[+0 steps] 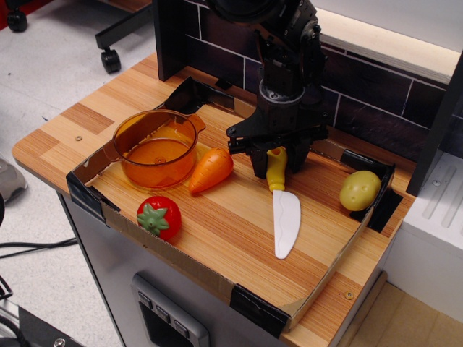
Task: Put knife in pot
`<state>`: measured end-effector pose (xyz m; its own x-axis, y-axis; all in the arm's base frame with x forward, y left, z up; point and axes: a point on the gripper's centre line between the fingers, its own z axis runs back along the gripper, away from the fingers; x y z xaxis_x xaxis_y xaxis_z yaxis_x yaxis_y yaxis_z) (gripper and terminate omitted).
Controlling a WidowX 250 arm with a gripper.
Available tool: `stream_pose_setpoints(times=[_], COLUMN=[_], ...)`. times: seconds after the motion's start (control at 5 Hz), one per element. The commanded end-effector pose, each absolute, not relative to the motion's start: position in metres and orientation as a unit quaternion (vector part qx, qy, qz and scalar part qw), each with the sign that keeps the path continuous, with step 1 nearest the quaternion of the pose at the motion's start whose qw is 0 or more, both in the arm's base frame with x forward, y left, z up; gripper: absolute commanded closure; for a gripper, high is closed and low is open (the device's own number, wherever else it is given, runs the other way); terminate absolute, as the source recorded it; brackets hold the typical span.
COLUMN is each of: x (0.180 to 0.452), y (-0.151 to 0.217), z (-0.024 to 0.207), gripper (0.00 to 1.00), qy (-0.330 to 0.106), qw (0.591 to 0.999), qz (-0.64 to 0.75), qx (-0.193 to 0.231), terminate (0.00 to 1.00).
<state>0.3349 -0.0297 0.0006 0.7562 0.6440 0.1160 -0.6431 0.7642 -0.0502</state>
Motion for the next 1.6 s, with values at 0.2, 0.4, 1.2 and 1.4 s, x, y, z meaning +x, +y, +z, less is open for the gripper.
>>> stream_pose_setpoints(times=[0.2, 0.4, 1.2, 1.4], x=[0.305, 0.297, 0.316, 0.321], y=[-0.020, -0.001, 0.099, 0.103], z=[0.079, 0.087, 0.089, 0.066], gripper=[1.00, 1.00, 1.00, 1.00], qy=[-0.113, -0.127, -0.109, -0.107], qw=[0.930, 0.924, 0.889, 0.890], qz=[0.332, 0.342, 0.440, 0.441], qx=[-0.113, -0.115, -0.069, -0.035], terminate=[0.00, 0.00, 0.00, 0.00])
